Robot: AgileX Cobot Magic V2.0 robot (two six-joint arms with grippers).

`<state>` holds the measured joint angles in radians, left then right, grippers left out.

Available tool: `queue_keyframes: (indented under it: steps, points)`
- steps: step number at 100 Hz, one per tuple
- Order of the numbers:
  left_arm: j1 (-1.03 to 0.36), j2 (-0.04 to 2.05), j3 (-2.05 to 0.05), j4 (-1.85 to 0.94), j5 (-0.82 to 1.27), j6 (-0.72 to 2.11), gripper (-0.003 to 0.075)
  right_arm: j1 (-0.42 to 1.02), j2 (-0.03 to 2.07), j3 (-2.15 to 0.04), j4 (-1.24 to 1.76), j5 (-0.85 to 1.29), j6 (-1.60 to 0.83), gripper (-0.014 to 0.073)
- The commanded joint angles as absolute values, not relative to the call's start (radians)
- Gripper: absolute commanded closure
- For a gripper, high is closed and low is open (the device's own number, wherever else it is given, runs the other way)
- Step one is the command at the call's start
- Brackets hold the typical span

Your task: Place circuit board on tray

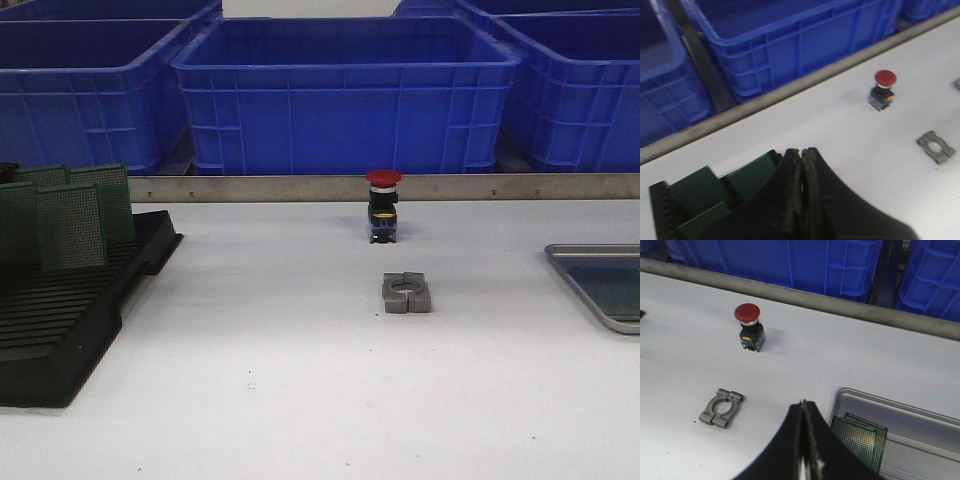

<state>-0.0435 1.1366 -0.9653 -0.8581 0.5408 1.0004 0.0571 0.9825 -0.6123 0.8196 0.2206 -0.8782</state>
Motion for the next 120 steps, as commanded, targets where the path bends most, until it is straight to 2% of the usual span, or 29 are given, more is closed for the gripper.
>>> queue_keyframes:
  steps: [1,30,69,85,120]
  points:
    - [-0.042,1.022,-0.894,-0.903,0.371,0.988,0.0741,0.104,0.895,-0.590,0.838,0.091,-0.902,0.0653]
    - [-0.042,0.680,-0.577,-0.908,0.124,0.990,0.0741,0.159,0.587,-0.405,0.838,0.000,-0.906,0.0653]
    - [-0.042,0.302,-0.370,-0.936,0.095,0.990,0.0741,0.159,0.184,-0.244,0.838,0.032,-0.906,0.0653]
    - [-0.042,0.238,-0.358,-0.936,0.095,0.990,0.0741,0.158,0.143,-0.241,0.838,0.069,-0.906,0.0653]
    - [-0.042,0.237,-0.357,-0.936,0.099,0.990,0.0741,0.158,0.143,-0.240,0.838,0.071,-0.906,0.0653]
